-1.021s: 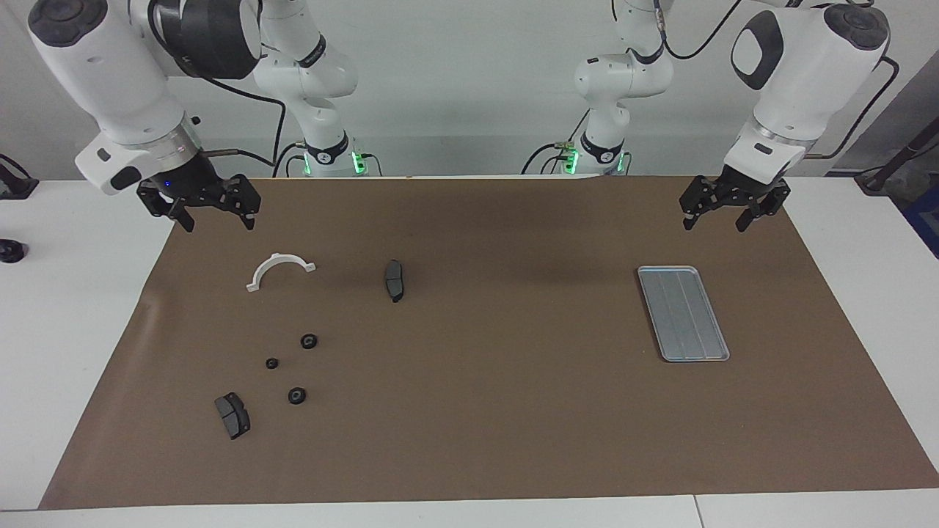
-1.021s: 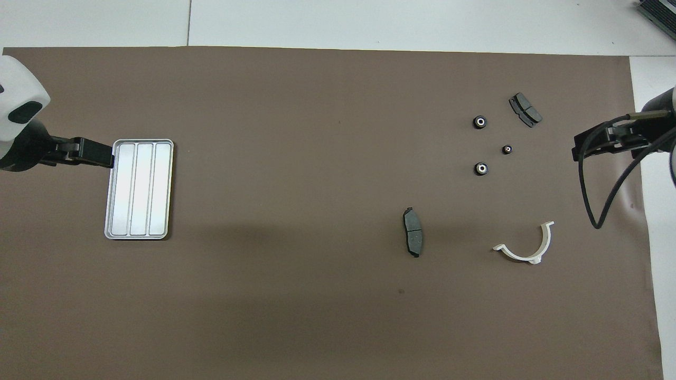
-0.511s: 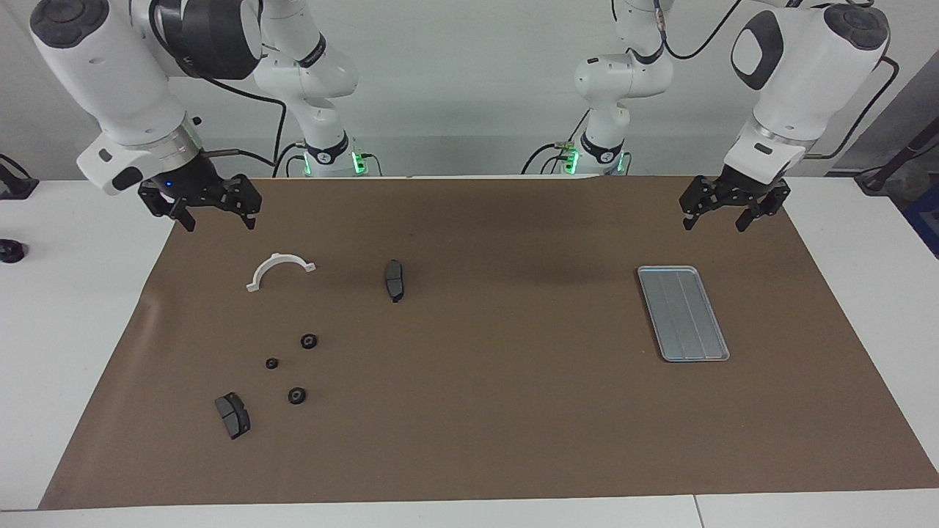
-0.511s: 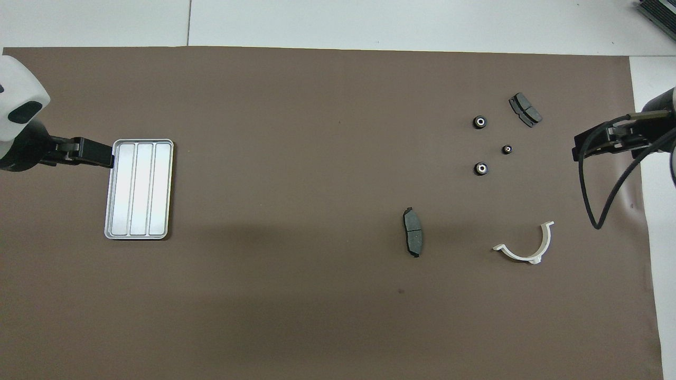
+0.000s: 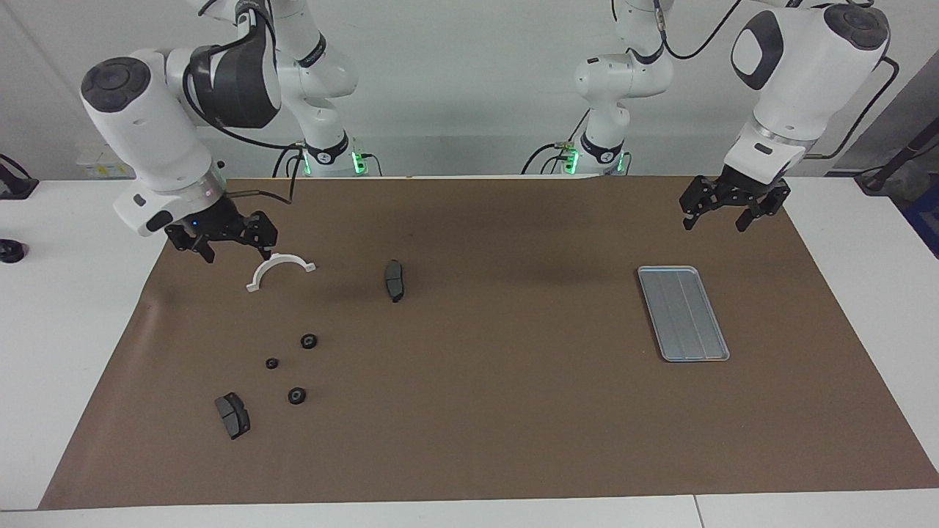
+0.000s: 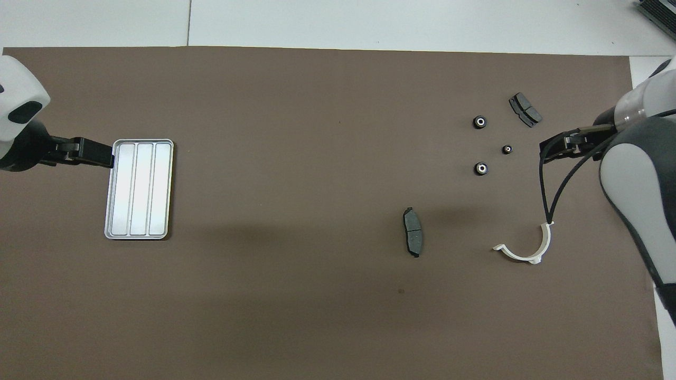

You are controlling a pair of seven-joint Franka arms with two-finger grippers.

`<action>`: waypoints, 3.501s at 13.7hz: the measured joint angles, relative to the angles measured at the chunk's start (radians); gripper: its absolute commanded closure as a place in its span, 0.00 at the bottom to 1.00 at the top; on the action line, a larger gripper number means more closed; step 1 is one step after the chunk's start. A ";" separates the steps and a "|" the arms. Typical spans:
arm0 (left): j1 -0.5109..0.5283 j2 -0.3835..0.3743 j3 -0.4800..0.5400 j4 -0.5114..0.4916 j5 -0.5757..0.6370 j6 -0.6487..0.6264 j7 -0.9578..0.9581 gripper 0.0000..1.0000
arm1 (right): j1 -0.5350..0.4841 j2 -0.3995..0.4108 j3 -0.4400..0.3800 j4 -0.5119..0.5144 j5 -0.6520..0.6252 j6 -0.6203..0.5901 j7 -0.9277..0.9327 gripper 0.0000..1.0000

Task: Pick bearing gear from pile to tray
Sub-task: 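Reach the right gripper toward the small black bearing gears, then grasp one black bearing gear with the right gripper and lift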

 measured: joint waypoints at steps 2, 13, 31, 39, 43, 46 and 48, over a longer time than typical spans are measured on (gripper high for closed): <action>0.000 0.000 0.000 0.000 0.000 0.000 0.000 0.00 | 0.009 0.026 0.001 -0.038 0.000 0.076 -0.020 0.00; 0.000 0.000 0.000 0.000 0.000 0.000 0.000 0.00 | -0.009 0.250 -0.004 -0.041 0.002 0.363 -0.151 0.00; 0.000 0.000 0.000 0.000 0.000 0.000 0.000 0.00 | 0.016 0.447 0.006 0.048 0.057 0.538 -0.204 0.00; 0.000 0.000 0.000 0.000 0.000 0.000 0.000 0.00 | 0.034 0.494 0.006 0.095 0.028 0.579 -0.204 0.19; 0.000 0.000 0.000 0.000 0.000 0.000 0.000 0.00 | 0.034 0.494 0.006 0.098 0.028 0.579 -0.204 0.28; 0.000 0.000 0.000 0.000 0.000 0.000 0.000 0.00 | 0.035 0.494 0.006 0.099 0.028 0.579 -0.204 0.39; 0.000 0.000 0.000 0.000 0.000 0.000 0.000 0.00 | 0.035 0.495 0.006 0.099 0.028 0.583 -0.204 0.40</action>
